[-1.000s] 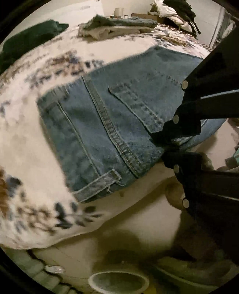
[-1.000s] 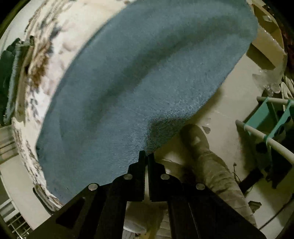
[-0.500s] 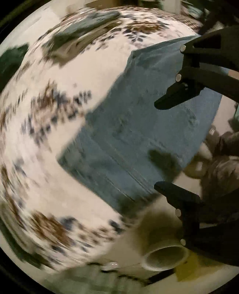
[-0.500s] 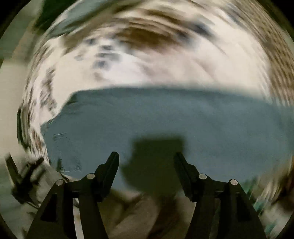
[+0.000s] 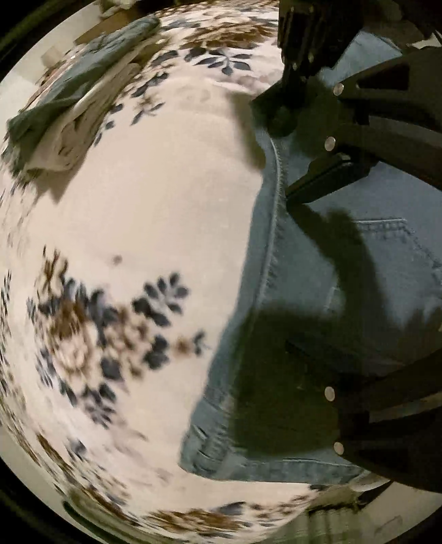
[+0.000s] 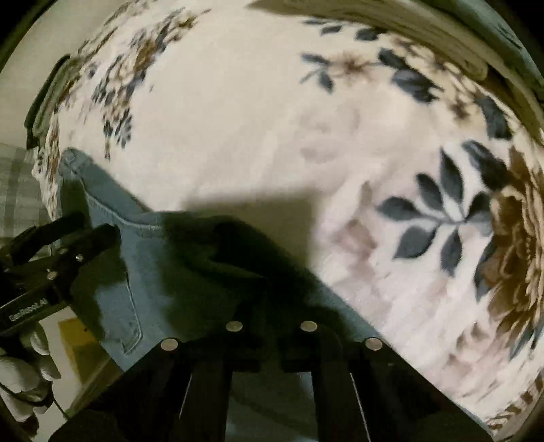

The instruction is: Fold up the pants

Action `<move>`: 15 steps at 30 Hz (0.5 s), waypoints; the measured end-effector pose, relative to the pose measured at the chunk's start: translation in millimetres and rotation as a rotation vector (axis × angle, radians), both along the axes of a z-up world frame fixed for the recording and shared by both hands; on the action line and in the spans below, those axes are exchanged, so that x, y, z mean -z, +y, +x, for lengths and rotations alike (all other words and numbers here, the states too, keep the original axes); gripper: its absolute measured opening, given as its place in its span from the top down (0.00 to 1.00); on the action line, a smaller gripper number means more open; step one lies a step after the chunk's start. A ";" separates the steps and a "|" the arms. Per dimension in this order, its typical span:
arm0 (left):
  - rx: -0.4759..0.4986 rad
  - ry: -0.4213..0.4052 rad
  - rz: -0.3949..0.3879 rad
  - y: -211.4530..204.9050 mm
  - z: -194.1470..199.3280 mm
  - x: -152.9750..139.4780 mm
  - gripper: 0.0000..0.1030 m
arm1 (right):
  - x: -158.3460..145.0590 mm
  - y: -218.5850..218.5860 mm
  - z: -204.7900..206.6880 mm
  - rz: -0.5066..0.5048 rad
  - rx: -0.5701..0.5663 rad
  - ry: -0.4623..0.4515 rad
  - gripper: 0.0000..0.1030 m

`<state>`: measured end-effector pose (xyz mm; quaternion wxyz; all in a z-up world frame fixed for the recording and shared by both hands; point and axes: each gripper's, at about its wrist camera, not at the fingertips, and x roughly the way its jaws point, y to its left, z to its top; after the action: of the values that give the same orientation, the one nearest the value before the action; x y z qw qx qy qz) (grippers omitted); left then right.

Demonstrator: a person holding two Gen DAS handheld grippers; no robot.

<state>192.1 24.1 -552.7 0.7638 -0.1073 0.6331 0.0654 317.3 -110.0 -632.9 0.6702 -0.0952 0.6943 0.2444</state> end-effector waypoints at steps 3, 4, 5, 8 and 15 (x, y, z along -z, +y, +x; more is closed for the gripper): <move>0.009 0.005 -0.003 -1.5 4.8 2.2 0.23 | -10.9 -12.9 3.6 0.029 0.060 -0.040 0.98; 0.007 0.008 -0.001 -1.4 5.5 2.6 0.23 | -12.6 -16.4 5.1 0.030 0.076 -0.050 0.98; 0.002 0.010 -0.001 -0.9 5.9 2.6 0.23 | -13.6 -19.8 6.9 0.029 0.091 -0.057 1.00; -0.013 0.018 -0.006 1.3 4.1 0.5 0.23 | -9.4 -32.7 20.6 -0.004 0.168 -0.085 1.00; 0.053 -0.049 -0.014 -31.8 -11.3 -45.5 0.23 | -50.0 -142.5 -3.2 0.231 0.545 -0.042 0.31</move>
<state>180.8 -7.8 -507.2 0.7798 -0.0974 0.6172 0.0380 314.0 -252.5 -582.9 0.7318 0.1663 0.6478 0.1309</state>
